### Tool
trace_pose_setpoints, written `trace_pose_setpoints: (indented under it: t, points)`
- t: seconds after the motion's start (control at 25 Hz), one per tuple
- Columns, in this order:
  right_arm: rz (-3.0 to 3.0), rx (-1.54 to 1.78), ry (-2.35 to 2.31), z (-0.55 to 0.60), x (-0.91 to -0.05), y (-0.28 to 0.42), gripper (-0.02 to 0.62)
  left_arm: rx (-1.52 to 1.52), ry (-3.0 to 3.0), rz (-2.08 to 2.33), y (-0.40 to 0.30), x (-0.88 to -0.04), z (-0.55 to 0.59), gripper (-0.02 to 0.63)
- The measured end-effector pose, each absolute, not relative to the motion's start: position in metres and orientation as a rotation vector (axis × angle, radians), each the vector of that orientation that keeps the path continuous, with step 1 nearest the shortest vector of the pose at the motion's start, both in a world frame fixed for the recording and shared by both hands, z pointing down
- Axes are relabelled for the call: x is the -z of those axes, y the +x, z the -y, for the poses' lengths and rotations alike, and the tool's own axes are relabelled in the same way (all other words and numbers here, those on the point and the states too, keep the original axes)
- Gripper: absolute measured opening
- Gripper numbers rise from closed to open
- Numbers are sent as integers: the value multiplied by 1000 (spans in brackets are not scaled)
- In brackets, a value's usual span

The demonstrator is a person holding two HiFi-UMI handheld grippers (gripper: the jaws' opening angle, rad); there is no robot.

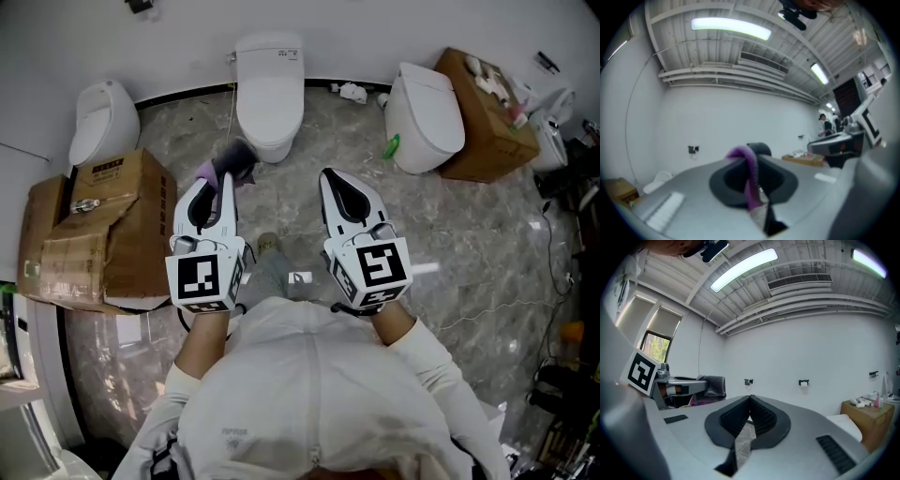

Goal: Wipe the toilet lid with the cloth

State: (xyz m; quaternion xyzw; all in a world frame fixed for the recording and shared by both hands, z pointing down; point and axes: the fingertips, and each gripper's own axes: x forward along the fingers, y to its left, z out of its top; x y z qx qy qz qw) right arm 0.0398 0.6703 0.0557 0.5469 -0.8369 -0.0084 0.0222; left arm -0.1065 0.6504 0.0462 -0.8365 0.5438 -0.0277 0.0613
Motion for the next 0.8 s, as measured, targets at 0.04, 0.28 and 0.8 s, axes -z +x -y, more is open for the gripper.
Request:
trace_pose_setpoints:
  t: [0.04,0.28,0.8]
  points:
    - [2591,32,1688,-665,-56,39,14,73,-2529,-1653,-109,-46,-644,23]
    - [2606,65,1660,-626,-55,33,14,37,-2509,-1683,-118,-48,-606,23]
    - [2556,14,1712,-455,-84,26,14,80,-2580,-1637,-128,-85,-432,24]
